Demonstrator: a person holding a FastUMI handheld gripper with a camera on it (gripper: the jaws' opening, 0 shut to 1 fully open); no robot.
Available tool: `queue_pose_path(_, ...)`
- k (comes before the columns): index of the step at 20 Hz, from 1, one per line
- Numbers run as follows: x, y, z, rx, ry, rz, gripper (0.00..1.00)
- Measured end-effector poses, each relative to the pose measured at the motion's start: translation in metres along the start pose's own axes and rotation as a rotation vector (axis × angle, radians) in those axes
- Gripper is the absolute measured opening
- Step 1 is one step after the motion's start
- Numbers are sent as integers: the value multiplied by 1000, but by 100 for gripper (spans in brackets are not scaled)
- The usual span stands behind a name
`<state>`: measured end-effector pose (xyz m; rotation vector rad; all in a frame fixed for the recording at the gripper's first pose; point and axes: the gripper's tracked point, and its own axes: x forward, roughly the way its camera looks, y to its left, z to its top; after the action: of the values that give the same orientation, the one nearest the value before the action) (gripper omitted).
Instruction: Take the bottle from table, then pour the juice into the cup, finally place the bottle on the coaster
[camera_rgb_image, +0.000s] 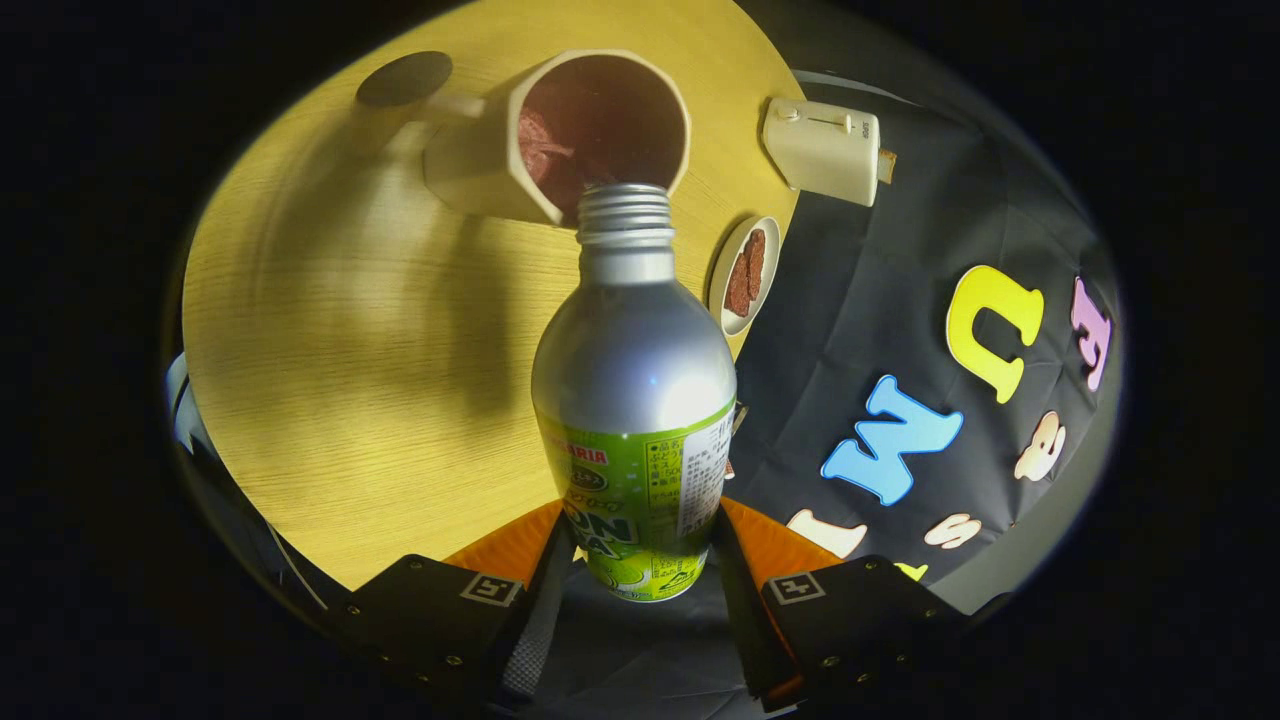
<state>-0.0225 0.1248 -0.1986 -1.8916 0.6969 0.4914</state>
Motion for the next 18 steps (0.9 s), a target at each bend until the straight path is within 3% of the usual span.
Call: queue_pose_path(18,-5,-10,-3,-64,30,18,74)
